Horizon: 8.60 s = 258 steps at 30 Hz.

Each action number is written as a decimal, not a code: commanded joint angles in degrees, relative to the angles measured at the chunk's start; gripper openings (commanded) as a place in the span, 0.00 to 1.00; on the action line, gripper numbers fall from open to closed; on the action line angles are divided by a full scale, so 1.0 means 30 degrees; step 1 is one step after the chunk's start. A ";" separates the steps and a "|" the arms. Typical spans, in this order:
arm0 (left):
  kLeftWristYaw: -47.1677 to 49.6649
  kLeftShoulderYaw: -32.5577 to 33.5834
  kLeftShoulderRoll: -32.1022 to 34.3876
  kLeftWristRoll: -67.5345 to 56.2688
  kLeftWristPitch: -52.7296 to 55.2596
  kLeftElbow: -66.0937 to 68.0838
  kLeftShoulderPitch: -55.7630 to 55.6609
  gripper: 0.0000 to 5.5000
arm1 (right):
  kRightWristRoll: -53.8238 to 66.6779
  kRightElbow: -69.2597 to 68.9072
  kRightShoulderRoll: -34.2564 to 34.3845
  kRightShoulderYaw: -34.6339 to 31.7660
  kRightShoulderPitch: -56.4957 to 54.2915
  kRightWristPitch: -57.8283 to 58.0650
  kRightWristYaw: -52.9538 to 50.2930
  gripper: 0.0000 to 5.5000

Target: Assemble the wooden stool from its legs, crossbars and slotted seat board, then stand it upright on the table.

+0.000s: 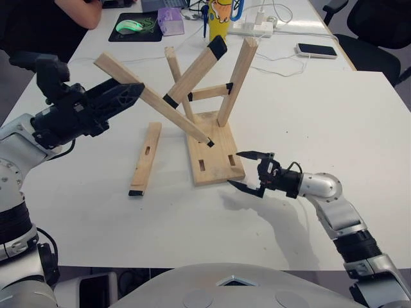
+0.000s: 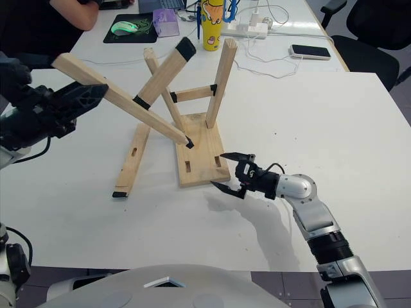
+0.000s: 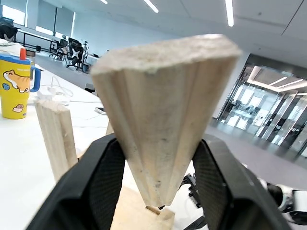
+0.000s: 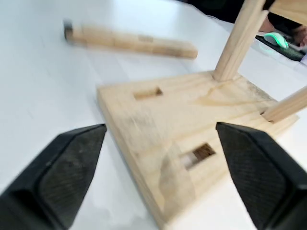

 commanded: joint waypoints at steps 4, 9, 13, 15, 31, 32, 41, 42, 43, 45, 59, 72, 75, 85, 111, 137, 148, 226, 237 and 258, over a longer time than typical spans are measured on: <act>-0.1846 -0.3297 -0.0448 0.5048 -0.3353 -0.0928 -0.0776 0.38 | 0.0318 -0.2321 0.4113 0.0084 0.1335 0.3454 -0.6346 0.53; -0.3931 -0.4811 -0.0360 0.7261 -0.5088 -0.0144 -0.1349 0.38 | -0.2767 -0.0640 0.4637 0.1544 0.1580 0.3165 -0.7443 0.40; -0.4910 -0.5343 -0.0345 0.8075 -0.5487 -0.0003 -0.1470 0.38 | -0.3796 0.0083 0.4660 0.1714 0.1688 0.3357 -0.7590 0.29; -0.5148 -0.5412 -0.0384 0.8281 -0.5542 -0.0050 -0.1442 0.38 | -0.3948 0.0079 0.4753 0.1580 0.1794 0.3634 -0.7738 0.24; -0.6337 -0.5853 0.0409 0.9513 -0.5326 -0.0506 0.0018 0.38 | -0.4912 0.0129 0.4629 0.2227 0.2224 0.4858 -0.7729 0.00; -0.6349 -0.5957 0.0409 0.9629 -0.5332 -0.0556 0.0175 0.38 | -0.4957 0.0144 0.4572 0.2308 0.2163 0.4934 -0.7662 0.00; -0.6612 -0.6711 0.0682 0.9859 -0.5279 -0.1512 0.0726 0.38 | -0.4881 0.0352 0.4555 0.2345 0.1745 0.5323 -0.7445 0.00; -0.6660 -0.6826 0.0698 0.9771 -0.5176 -0.1608 0.0649 0.38 | -0.4882 0.0367 0.4564 0.2309 0.1740 0.5377 -0.7478 0.00; -0.6728 -0.6944 0.0733 0.9786 -0.5176 -0.1682 0.0563 0.38 | -0.4913 0.0402 0.4573 0.2279 0.1721 0.5440 -0.7541 0.00; -0.6838 -0.7278 0.0886 1.0115 -0.5383 -0.1848 0.0409 0.38 | -0.5032 0.0475 0.4562 0.2259 0.1697 0.5543 -0.7673 0.00; -0.6466 -0.9863 0.1241 1.3493 -0.6894 -0.0473 0.0819 0.38 | -0.6001 0.0710 0.4467 0.2754 0.1715 0.5667 -0.7777 0.00; -0.6573 -1.0952 -0.0060 1.0849 -0.3507 0.1786 0.0226 0.38 | -0.6206 0.0667 0.4271 0.3343 0.1953 0.5647 -0.7279 0.00; -0.7540 -1.2490 0.0803 1.2769 -0.4711 0.2982 0.0370 0.38 | -0.6291 0.0745 0.4220 0.3475 0.1778 0.5661 -0.7173 0.00; -0.7046 -1.4429 0.1803 1.5627 -0.8274 0.1922 0.1573 0.38 | -0.6981 0.0926 0.3918 0.3854 0.1723 0.5253 -0.7160 0.00; 0.3788 -0.0611 -0.1381 -0.4754 -0.3350 -0.2580 -0.6323 0.39 | -0.7436 0.2174 0.4380 0.3563 0.1656 0.4609 -0.8028 0.00; 0.5717 -1.2817 -0.2593 0.6199 -0.3219 -0.3428 -0.2893 0.00 | -0.7971 0.4073 0.4904 0.4195 0.0892 0.3595 -0.8000 0.00; 0.6662 -0.5936 -0.6477 0.3862 -0.6582 -0.3910 -0.6318 0.00 | -0.6801 0.3753 0.5675 0.2425 0.0909 -0.1161 -0.8000 0.00; 0.8604 -0.2347 -0.8040 1.6101 -1.0219 0.1763 0.6324 0.37 | -0.0285 -0.0977 0.3893 -0.2413 0.3066 0.3620 -0.3372 0.57; 0.3897 -0.2420 -0.8567 1.5787 -1.9385 -0.3743 1.2728 0.37 | 0.2069 -0.0247 0.1967 -0.1689 0.4228 0.6399 0.1364 0.57; -0.3313 -0.7794 -0.5266 1.5910 -2.4536 -0.1278 1.7591 0.37 | 0.5868 -0.1026 0.1431 -0.2961 0.3091 0.9256 0.3432 0.57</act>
